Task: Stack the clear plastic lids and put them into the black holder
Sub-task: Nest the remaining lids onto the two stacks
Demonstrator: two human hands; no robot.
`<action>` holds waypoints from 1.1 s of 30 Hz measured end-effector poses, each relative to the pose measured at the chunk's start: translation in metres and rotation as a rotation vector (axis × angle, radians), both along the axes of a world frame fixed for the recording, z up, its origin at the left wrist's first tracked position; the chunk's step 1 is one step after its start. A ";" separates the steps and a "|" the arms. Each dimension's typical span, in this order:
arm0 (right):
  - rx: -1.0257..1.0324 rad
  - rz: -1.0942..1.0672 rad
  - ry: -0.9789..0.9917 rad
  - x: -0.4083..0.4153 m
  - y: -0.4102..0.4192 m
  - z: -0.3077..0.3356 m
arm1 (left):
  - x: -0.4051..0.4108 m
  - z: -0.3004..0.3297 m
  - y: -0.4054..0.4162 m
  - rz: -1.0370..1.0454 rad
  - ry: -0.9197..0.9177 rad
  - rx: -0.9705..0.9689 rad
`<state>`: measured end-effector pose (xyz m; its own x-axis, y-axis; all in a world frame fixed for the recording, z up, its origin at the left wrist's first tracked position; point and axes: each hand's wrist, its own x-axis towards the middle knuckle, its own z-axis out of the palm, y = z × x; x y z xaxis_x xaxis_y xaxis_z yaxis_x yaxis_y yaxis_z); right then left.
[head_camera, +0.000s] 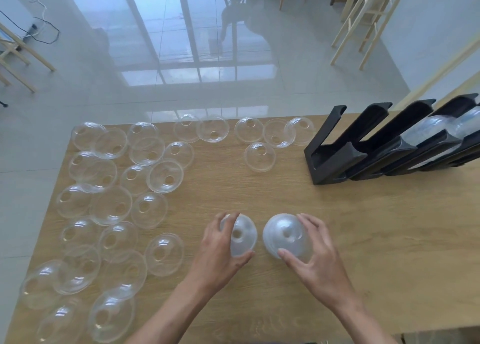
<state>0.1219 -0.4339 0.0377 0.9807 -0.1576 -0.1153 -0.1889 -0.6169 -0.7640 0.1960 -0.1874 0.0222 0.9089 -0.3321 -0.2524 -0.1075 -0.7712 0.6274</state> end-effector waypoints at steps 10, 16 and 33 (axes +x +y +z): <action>0.109 0.005 0.058 0.030 0.014 -0.026 | 0.027 -0.003 -0.001 0.049 -0.009 -0.019; 0.100 -0.044 0.075 0.057 0.009 -0.006 | 0.054 0.016 0.012 0.061 -0.046 0.075; -0.650 0.100 0.038 0.253 -0.020 -0.014 | 0.209 -0.014 -0.105 -0.167 -0.208 0.394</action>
<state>0.3746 -0.4539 0.0238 0.9914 -0.1155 -0.0621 -0.1266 -0.9665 -0.2233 0.4046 -0.2919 0.0085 0.8958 -0.3936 -0.2064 -0.3429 -0.9075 0.2426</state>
